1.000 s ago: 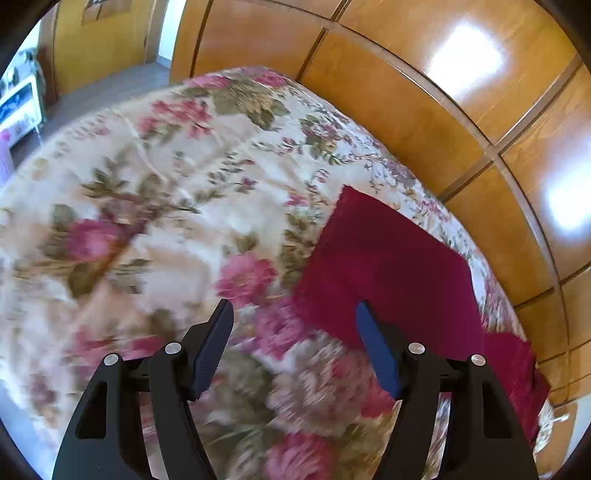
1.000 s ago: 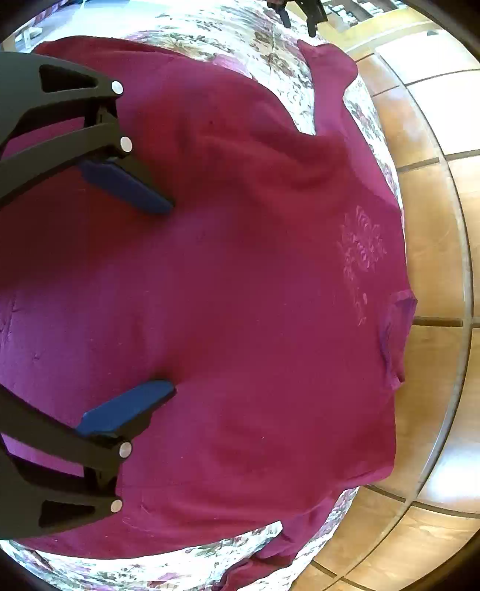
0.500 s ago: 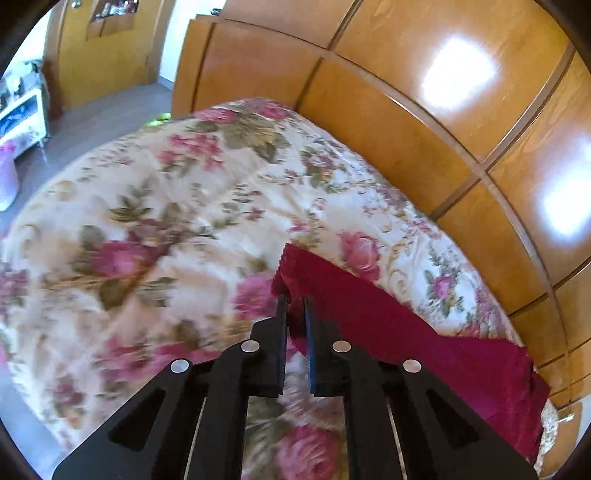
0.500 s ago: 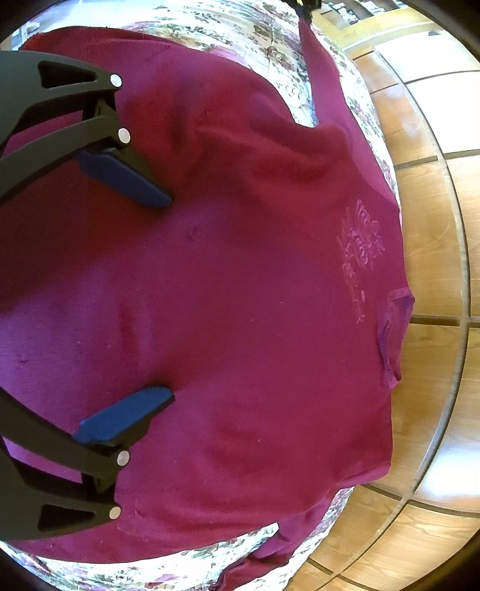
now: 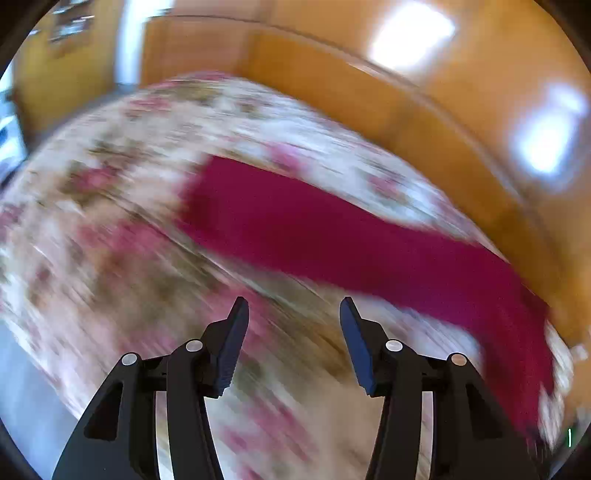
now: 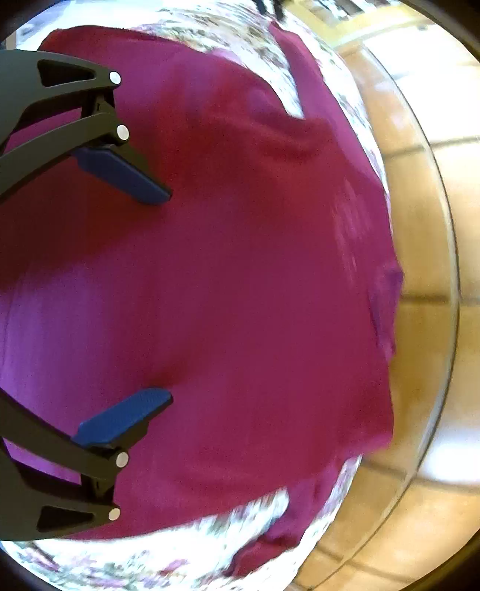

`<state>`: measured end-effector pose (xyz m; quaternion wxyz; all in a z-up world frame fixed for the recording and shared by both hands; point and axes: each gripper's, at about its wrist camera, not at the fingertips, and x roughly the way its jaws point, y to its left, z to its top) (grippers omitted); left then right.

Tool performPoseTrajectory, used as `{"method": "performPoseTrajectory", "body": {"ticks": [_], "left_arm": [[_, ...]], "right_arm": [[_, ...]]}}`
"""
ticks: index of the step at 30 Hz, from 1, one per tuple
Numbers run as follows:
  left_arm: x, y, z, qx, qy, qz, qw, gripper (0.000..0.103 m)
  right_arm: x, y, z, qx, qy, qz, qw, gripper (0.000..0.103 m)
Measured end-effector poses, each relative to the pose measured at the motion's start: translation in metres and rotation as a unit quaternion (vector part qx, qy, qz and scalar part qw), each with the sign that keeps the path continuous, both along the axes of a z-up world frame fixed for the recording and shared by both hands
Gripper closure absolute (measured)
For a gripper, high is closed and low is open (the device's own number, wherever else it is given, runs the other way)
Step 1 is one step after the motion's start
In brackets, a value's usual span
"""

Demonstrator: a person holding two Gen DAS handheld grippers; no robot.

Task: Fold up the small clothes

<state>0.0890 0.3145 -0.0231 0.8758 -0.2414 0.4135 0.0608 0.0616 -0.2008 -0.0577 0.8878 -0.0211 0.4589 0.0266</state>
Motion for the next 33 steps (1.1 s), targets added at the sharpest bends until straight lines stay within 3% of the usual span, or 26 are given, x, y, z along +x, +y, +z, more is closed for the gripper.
{"method": "performPoseTrajectory", "body": {"ticks": [3, 7, 11, 13, 14, 15, 16, 17, 18, 19, 24, 29, 31, 32, 33], "left_arm": [[-0.029, -0.054, 0.000, -0.063, -0.022, -0.104, 0.9923, 0.053], [-0.061, -0.128, -0.011, -0.136, -0.021, -0.227, 0.9641, 0.053], [-0.075, -0.183, -0.033, -0.134, 0.013, -0.286, 0.9486, 0.053], [-0.076, -0.195, -0.045, -0.144, 0.031, -0.288, 0.9463, 0.053], [-0.076, -0.199, -0.048, -0.144, 0.034, -0.287, 0.9466, 0.060], [-0.071, -0.201, -0.053, -0.144, 0.035, -0.285, 0.9468, 0.081], [-0.071, -0.201, -0.055, -0.148, 0.036, -0.285, 0.9465, 0.090], [-0.072, -0.201, -0.055, -0.152, 0.034, -0.278, 0.9478, 0.092], [-0.074, -0.200, -0.054, -0.152, 0.029, -0.275, 0.9490, 0.094], [-0.080, -0.198, -0.048, -0.148, 0.022, -0.272, 0.9505, 0.095], [-0.104, -0.181, -0.035, -0.148, 0.001, -0.262, 0.9537, 0.098], [-0.106, -0.183, -0.058, -0.117, 0.056, -0.237, 0.9629, 0.100], [-0.104, -0.174, -0.054, -0.121, 0.050, -0.221, 0.9663, 0.100], [-0.103, -0.172, -0.045, -0.102, 0.037, -0.213, 0.9711, 0.095], [-0.102, -0.170, -0.039, -0.085, 0.029, -0.209, 0.9739, 0.072]], "right_arm": [[-0.013, -0.045, 0.006, -0.017, -0.005, -0.049, 0.999, 0.004], [-0.036, -0.104, 0.000, -0.036, 0.012, -0.116, 0.993, 0.004], [-0.061, -0.133, -0.017, 0.002, 0.049, -0.122, 0.991, 0.010], [-0.069, -0.134, -0.018, 0.028, 0.051, -0.106, 0.993, 0.026], [-0.072, -0.133, -0.017, 0.035, 0.050, -0.096, 0.994, 0.032], [-0.073, -0.130, -0.017, 0.040, 0.050, -0.087, 0.994, 0.047], [-0.074, -0.126, -0.015, 0.047, 0.049, -0.069, 0.995, 0.066], [-0.076, -0.123, -0.013, 0.046, 0.049, -0.056, 0.996, 0.075], [-0.076, -0.117, -0.011, 0.039, 0.050, -0.045, 0.997, 0.091], [-0.076, -0.113, -0.007, 0.040, 0.051, -0.035, 0.997, 0.094], [-0.086, -0.122, 0.018, 0.074, 0.030, -0.021, 0.997, 0.095], [-0.083, -0.123, -0.004, 0.057, 0.063, -0.022, 0.996, 0.095], [-0.081, -0.123, -0.006, 0.060, 0.063, -0.020, 0.996, 0.093], [-0.079, -0.124, -0.005, 0.064, 0.065, -0.020, 0.996, 0.091], [-0.078, -0.127, -0.004, 0.066, 0.065, -0.022, 0.995, 0.085]]}}
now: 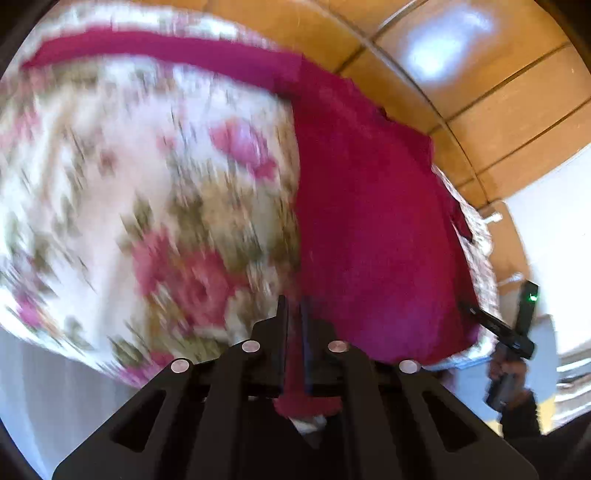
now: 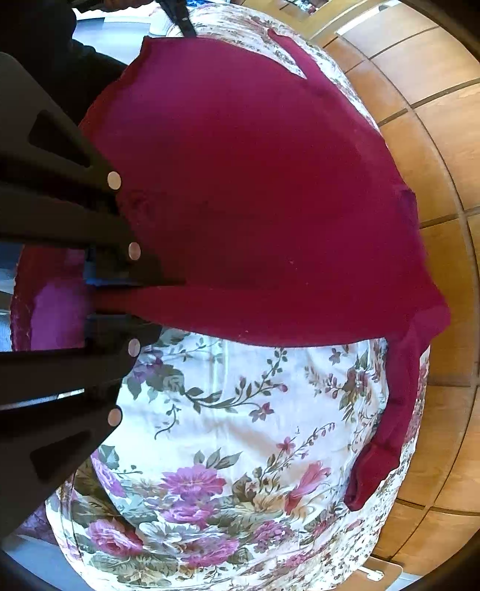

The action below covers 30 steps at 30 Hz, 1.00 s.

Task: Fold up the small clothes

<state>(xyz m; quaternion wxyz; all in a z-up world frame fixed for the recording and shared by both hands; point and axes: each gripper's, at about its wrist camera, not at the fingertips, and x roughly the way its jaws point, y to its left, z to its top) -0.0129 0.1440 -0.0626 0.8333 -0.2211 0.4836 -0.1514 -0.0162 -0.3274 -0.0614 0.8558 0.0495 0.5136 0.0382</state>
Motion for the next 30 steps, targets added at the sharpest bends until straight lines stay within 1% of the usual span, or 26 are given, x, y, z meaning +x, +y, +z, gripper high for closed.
{"method": "performPoseTrajectory", "body": {"ticks": [1, 2, 3, 4, 5, 6, 7, 10, 11, 12, 14, 16, 18, 19, 21, 23, 24, 25, 26, 27, 30], "left_arm": [[0.002, 0.001, 0.007, 0.015, -0.010, 0.008, 0.9998, 0.058], [0.004, 0.002, 0.015, 0.023, -0.026, 0.022, 0.9992, 0.042], [0.006, 0.002, 0.024, 0.027, -0.043, 0.029, 0.9983, 0.042], [0.010, -0.001, 0.031, 0.032, -0.056, 0.028, 0.9975, 0.042], [0.014, -0.005, 0.037, 0.039, -0.065, 0.025, 0.9968, 0.042], [0.019, -0.011, 0.042, 0.049, -0.075, 0.025, 0.9957, 0.042], [0.022, -0.016, 0.043, 0.056, -0.080, 0.025, 0.9949, 0.042], [0.044, -0.046, 0.039, 0.063, -0.071, 0.014, 0.9954, 0.042], [0.049, -0.052, 0.037, 0.064, -0.066, 0.012, 0.9957, 0.040], [0.055, -0.060, 0.034, 0.060, -0.059, 0.005, 0.9965, 0.038], [0.064, -0.075, 0.031, 0.060, -0.051, -0.008, 0.9969, 0.038], [0.071, -0.091, 0.028, 0.070, -0.050, -0.022, 0.9961, 0.038], [0.076, -0.105, 0.026, 0.087, -0.048, -0.033, 0.9945, 0.024], [0.077, -0.110, 0.025, 0.095, -0.050, -0.035, 0.9936, 0.023], [0.082, -0.122, 0.022, 0.121, -0.048, -0.046, 0.9905, 0.023], [0.089, -0.129, 0.019, 0.134, -0.043, -0.047, 0.9889, 0.021], [0.092, -0.132, 0.017, 0.140, -0.041, -0.045, 0.9882, 0.014], [0.096, -0.135, 0.017, 0.143, -0.041, -0.043, 0.9879, 0.011], [0.099, -0.137, 0.016, 0.147, -0.042, -0.040, 0.9874, 0.011], [0.103, -0.140, 0.016, 0.150, -0.043, -0.040, 0.9870, 0.011], [0.113, -0.147, 0.014, 0.157, -0.041, -0.044, 0.9858, 0.010]], "right_arm": [[0.003, -0.006, 0.002, 0.005, -0.002, -0.006, 1.000, 0.074], [0.005, -0.013, 0.004, 0.011, -0.007, -0.016, 1.000, 0.069], [0.003, -0.018, 0.005, 0.017, -0.012, -0.026, 0.999, 0.063], [0.002, -0.028, 0.007, 0.025, -0.017, -0.040, 0.999, 0.063], [0.006, -0.040, 0.009, 0.039, -0.024, -0.061, 0.997, 0.062], [0.008, -0.050, 0.012, 0.050, -0.031, -0.080, 0.995, 0.057], [0.014, -0.067, 0.015, 0.059, -0.043, -0.108, 0.992, 0.054], [0.029, -0.111, 0.020, 0.057, -0.062, -0.185, 0.979, 0.054], [0.038, -0.127, 0.023, 0.039, -0.071, -0.216, 0.973, 0.054], [0.047, -0.136, 0.026, 0.018, -0.079, -0.230, 0.970, 0.053], [0.069, -0.147, 0.032, -0.029, -0.097, -0.237, 0.966, 0.053], [0.095, -0.149, 0.034, -0.079, -0.105, -0.221, 0.966, 0.053], [0.119, -0.148, 0.029, -0.115, -0.103, -0.201, 0.967, 0.053], [0.127, -0.147, 0.026, -0.121, -0.100, -0.197, 0.968, 0.052], [0.156, -0.151, 0.013, -0.134, -0.083, -0.184, 0.970, 0.052], [0.170, -0.156, 0.000, -0.146, -0.062, -0.180, 0.971, 0.054], [0.179, -0.164, -0.008, -0.152, -0.053, -0.182, 0.970, 0.058], [0.185, -0.171, -0.012, -0.157, -0.047, -0.187, 0.969, 0.078], [0.189, -0.177, -0.013, -0.159, -0.041, -0.195, 0.967, 0.089], [0.188, -0.183, -0.010, -0.156, -0.043, -0.206, 0.965, 0.096], [0.166, -0.202, 0.024, -0.129, -0.082, -0.228, 0.962, 0.097]]}}
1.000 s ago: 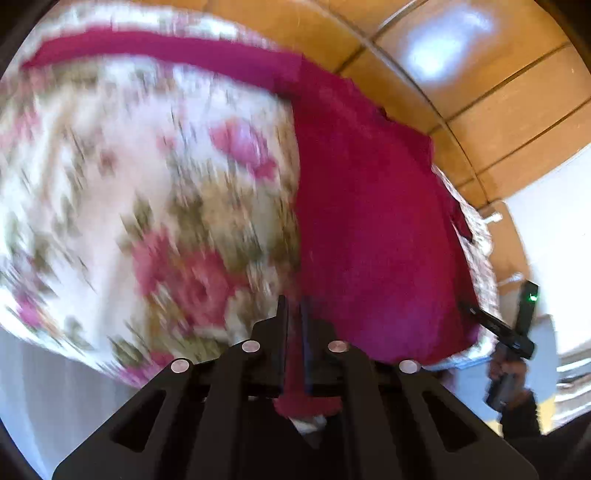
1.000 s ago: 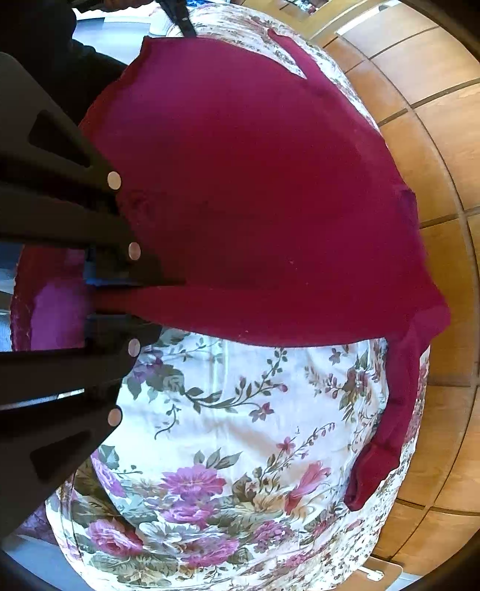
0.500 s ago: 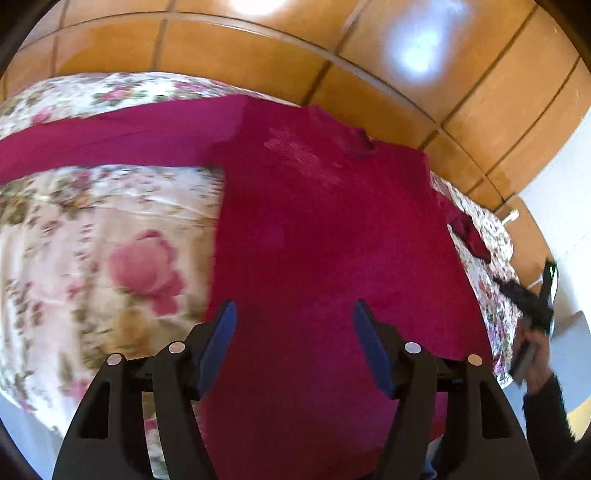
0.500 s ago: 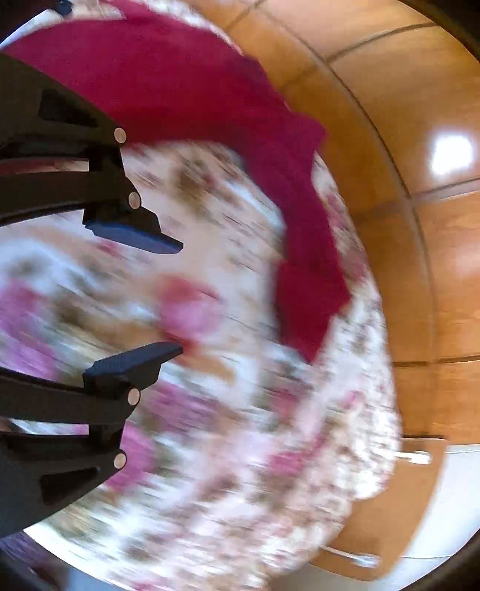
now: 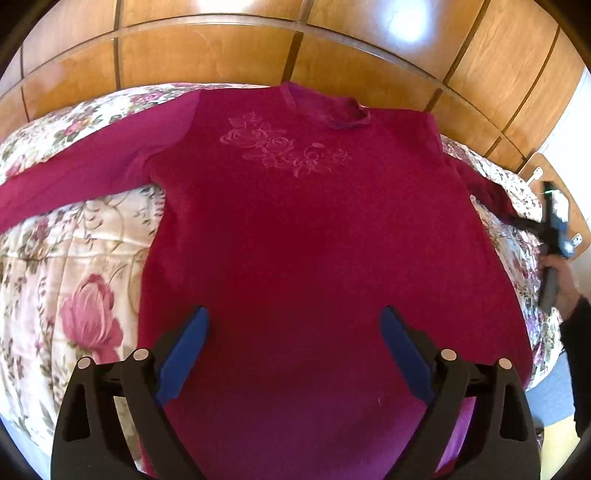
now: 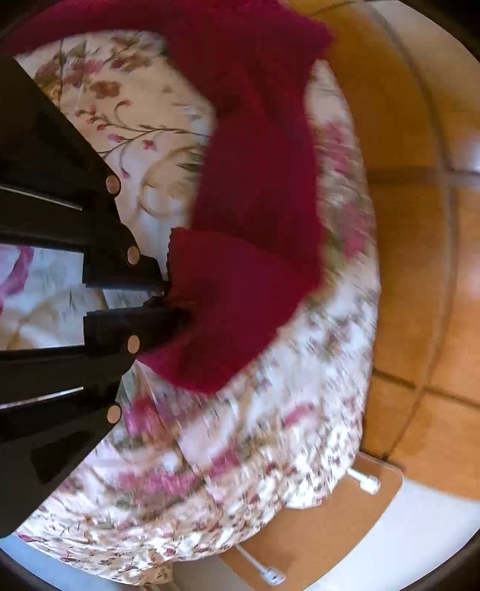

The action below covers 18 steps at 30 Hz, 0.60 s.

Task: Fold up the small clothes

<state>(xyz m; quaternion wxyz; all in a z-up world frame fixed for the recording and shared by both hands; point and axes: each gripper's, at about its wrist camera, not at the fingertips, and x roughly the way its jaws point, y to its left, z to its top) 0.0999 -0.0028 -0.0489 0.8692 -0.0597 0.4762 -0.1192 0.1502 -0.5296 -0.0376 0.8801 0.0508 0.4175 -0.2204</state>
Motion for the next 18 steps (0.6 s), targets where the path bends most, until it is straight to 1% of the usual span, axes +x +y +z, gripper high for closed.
{"method": "performPoseTrajectory", "body": {"ticks": [3, 5, 7, 9, 11, 13, 14, 15, 18], "left_arm": [[0.006, -0.004, -0.005, -0.003, 0.008, -0.002, 1.0000, 0.008], [0.010, -0.006, -0.008, -0.001, 0.011, -0.003, 0.9999, 0.008], [0.012, -0.009, -0.008, 0.002, 0.009, -0.005, 0.9999, 0.008], [0.015, -0.011, -0.007, 0.002, 0.009, -0.010, 0.9999, 0.008], [0.018, -0.011, -0.006, 0.004, 0.011, -0.010, 0.9999, 0.008], [0.021, -0.010, -0.006, 0.000, 0.016, -0.009, 0.9998, 0.008], [0.022, -0.009, -0.006, -0.001, 0.018, -0.007, 0.9998, 0.008], [0.024, -0.009, -0.007, -0.003, 0.020, -0.004, 0.9998, 0.008], [0.025, -0.009, -0.007, 0.001, 0.022, -0.001, 0.9998, 0.008]], "right_arm": [[-0.032, -0.017, 0.046, 0.022, -0.058, -0.008, 0.998, 0.098], [-0.056, -0.037, 0.076, 0.049, -0.097, -0.017, 0.994, 0.098], [-0.071, -0.055, 0.097, 0.068, -0.121, -0.030, 0.990, 0.098], [-0.077, -0.073, 0.111, 0.089, -0.139, -0.046, 0.985, 0.098], [-0.084, -0.090, 0.125, 0.098, -0.157, -0.066, 0.981, 0.098], [-0.083, -0.107, 0.130, 0.103, -0.165, -0.084, 0.977, 0.100], [-0.081, -0.114, 0.128, 0.108, -0.162, -0.091, 0.977, 0.100], [-0.077, -0.121, 0.123, 0.104, -0.149, -0.104, 0.978, 0.100], [-0.068, -0.142, 0.085, 0.113, -0.091, -0.147, 0.979, 0.100]]}}
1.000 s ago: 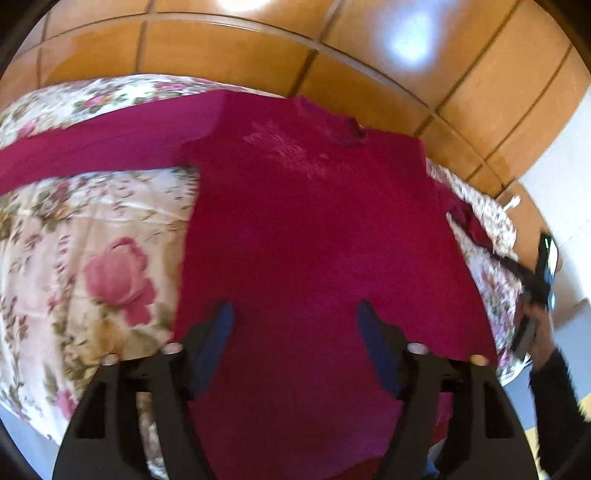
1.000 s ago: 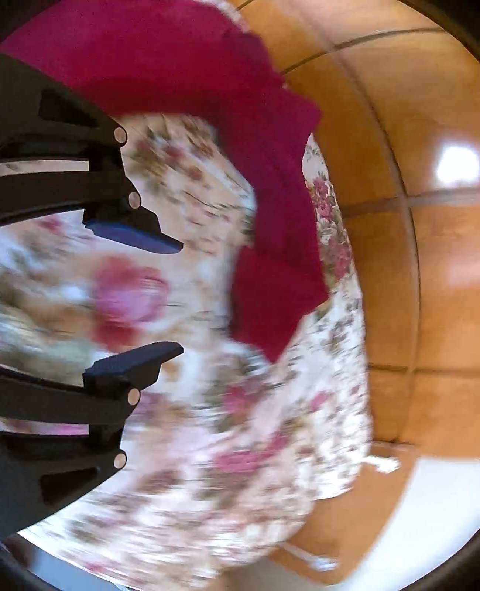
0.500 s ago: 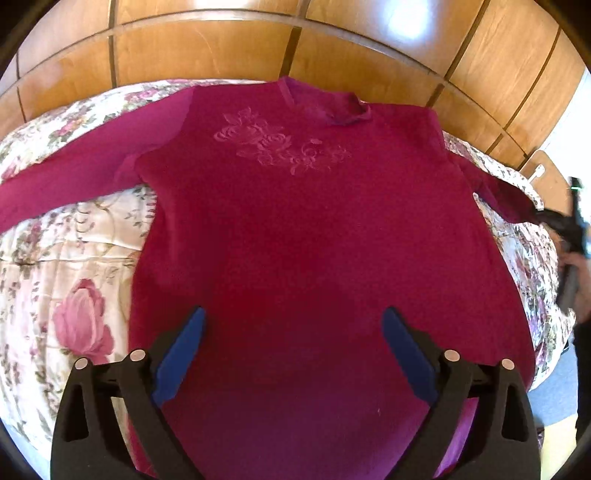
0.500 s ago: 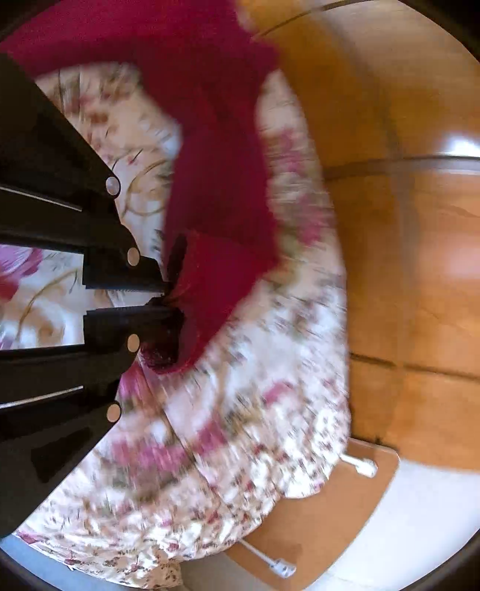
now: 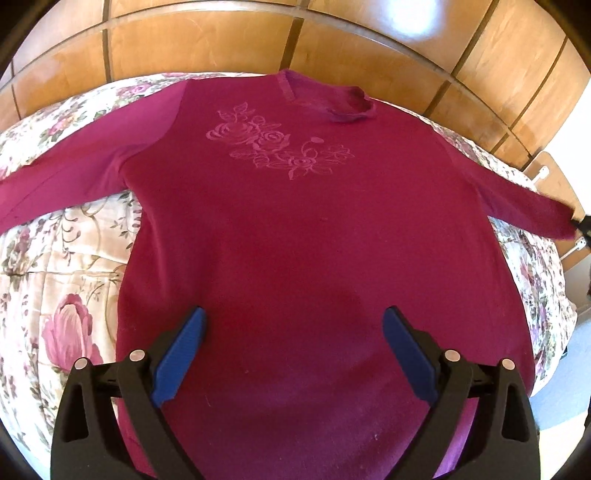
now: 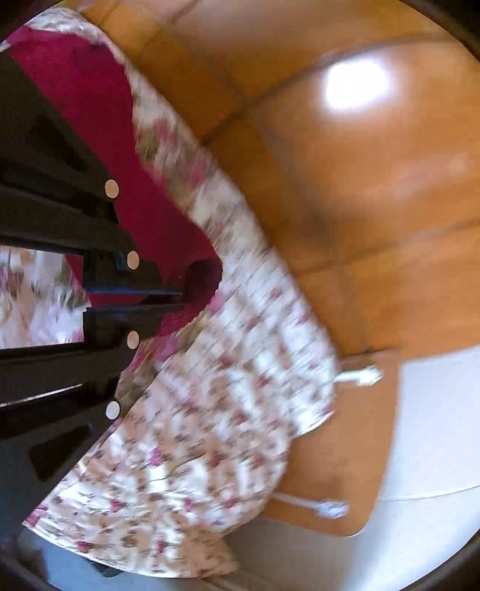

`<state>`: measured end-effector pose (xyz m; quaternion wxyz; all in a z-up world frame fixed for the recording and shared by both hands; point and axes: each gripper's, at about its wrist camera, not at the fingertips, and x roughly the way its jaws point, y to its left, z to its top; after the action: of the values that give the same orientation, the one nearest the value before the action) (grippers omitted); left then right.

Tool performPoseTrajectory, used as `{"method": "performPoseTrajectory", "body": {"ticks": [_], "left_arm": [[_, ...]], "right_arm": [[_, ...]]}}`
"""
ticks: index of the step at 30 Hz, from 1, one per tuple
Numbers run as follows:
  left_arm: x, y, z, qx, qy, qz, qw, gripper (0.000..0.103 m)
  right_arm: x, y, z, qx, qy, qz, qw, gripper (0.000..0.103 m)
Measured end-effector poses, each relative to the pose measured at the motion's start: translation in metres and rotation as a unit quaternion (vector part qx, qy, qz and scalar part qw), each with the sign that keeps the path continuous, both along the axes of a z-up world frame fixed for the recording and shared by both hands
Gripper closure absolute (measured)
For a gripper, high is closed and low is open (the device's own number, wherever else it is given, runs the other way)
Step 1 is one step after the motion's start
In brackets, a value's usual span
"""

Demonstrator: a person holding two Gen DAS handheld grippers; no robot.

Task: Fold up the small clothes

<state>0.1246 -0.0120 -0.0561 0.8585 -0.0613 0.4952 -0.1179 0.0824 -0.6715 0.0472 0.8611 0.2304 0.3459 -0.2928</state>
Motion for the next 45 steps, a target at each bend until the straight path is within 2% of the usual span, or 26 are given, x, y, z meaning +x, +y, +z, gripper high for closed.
{"method": "performPoseTrajectory", "body": {"ticks": [1, 3, 5, 6, 8, 9, 10, 13, 17, 21, 23, 24, 25, 29, 32, 35, 40, 45], "left_arm": [[0.000, 0.000, 0.000, 0.003, 0.000, -0.001, 1.0000, 0.008], [0.001, -0.002, -0.001, 0.011, 0.001, -0.004, 0.9999, 0.008], [0.001, -0.004, -0.002, 0.023, -0.001, -0.010, 0.9997, 0.008], [0.000, -0.005, -0.002, 0.029, -0.003, -0.012, 0.9995, 0.008], [-0.001, -0.007, -0.002, 0.038, -0.008, -0.015, 0.9991, 0.008], [-0.002, -0.007, -0.003, 0.041, -0.011, -0.015, 0.9990, 0.008], [-0.003, -0.008, -0.004, 0.043, -0.011, -0.014, 0.9989, 0.008], [-0.003, -0.009, -0.009, 0.049, -0.013, -0.009, 0.9987, 0.005], [-0.006, -0.014, -0.013, 0.064, -0.019, -0.003, 0.9977, 0.005], [-0.011, -0.018, -0.016, 0.084, -0.025, -0.009, 0.9961, 0.005], [-0.012, -0.017, -0.017, 0.087, -0.027, -0.007, 0.9958, 0.005], [-0.013, -0.016, -0.017, 0.087, -0.029, -0.006, 0.9958, 0.005], [-0.013, -0.016, -0.018, 0.088, -0.029, -0.006, 0.9957, 0.005], [-0.012, -0.014, -0.018, 0.084, -0.028, -0.005, 0.9961, 0.005], [-0.012, -0.010, -0.018, 0.078, -0.028, -0.010, 0.9965, 0.005], [-0.013, -0.007, -0.018, 0.075, -0.028, -0.014, 0.9967, 0.005], [-0.015, 0.002, -0.009, 0.065, -0.037, -0.007, 0.9972, 0.005], [-0.013, 0.022, -0.004, 0.027, -0.034, 0.021, 0.9989, 0.005]], "right_arm": [[0.002, -0.008, -0.021, 0.006, 0.027, -0.015, 1.000, 0.100], [0.002, -0.018, -0.050, 0.028, 0.050, -0.031, 0.998, 0.100], [-0.005, -0.026, -0.076, 0.050, 0.053, -0.048, 0.996, 0.099], [-0.012, -0.028, -0.082, 0.062, 0.046, -0.059, 0.995, 0.094], [-0.033, -0.030, -0.089, 0.092, 0.011, -0.076, 0.993, 0.067], [-0.044, -0.027, -0.090, 0.098, -0.001, -0.085, 0.992, 0.045], [-0.056, -0.024, -0.090, 0.103, -0.012, -0.095, 0.990, 0.041], [-0.078, -0.009, -0.100, 0.173, -0.056, -0.068, 0.981, 0.042], [-0.067, 0.005, -0.111, 0.211, -0.075, -0.042, 0.974, 0.042], [-0.040, -0.002, -0.119, 0.234, -0.084, -0.040, 0.968, 0.050], [-0.022, -0.004, -0.120, 0.219, -0.056, -0.034, 0.973, 0.058], [-0.016, -0.005, -0.122, 0.203, -0.034, -0.038, 0.978, 0.080], [-0.011, -0.007, -0.120, 0.177, -0.009, -0.042, 0.983, 0.098], [-0.002, -0.016, -0.115, 0.120, 0.034, -0.062, 0.990, 0.099], [-0.002, -0.018, -0.111, 0.109, 0.043, -0.077, 0.990, 0.099], [0.003, -0.007, -0.102, 0.073, 0.067, -0.078, 0.992, 0.098], [0.003, 0.021, -0.057, 0.023, 0.038, -0.055, 0.998, 0.098], [0.022, 0.068, -0.012, 0.013, -0.010, 0.024, 1.000, 0.098]]}}
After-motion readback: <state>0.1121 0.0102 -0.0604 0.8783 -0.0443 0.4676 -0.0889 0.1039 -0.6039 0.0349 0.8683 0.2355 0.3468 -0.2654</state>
